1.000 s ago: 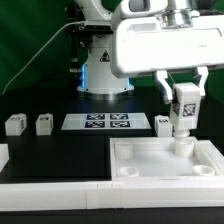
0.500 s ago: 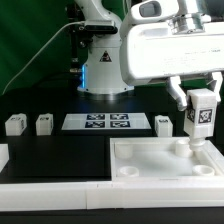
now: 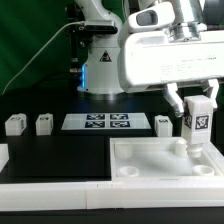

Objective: Assemble one leg

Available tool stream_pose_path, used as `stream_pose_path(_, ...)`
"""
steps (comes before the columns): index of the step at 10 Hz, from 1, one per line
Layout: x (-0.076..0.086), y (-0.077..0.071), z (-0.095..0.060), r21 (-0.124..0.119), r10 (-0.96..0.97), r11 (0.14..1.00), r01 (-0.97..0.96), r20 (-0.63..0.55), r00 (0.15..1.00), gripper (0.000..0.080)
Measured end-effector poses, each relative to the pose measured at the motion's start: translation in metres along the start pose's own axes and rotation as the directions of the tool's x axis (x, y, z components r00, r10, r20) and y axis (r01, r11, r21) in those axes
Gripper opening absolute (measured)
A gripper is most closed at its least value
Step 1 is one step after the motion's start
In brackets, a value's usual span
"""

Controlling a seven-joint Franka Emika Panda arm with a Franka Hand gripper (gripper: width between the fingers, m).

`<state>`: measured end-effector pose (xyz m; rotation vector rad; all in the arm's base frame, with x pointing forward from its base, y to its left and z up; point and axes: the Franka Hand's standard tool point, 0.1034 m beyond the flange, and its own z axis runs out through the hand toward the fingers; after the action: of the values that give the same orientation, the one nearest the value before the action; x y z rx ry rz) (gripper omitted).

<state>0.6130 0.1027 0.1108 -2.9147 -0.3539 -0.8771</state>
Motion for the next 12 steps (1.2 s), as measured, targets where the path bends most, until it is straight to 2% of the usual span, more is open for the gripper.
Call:
stream_pose_path(5, -0.001, -0.002, 0.014, 0.007, 0.004, 1.000, -0.004, 0.006, 1.000, 0.0293)
stream_pose_path(12, -0.005, -0.010, 0.023, 0.017, 0.000, 1.000, 0.000, 0.013, 1.000, 0.0293)
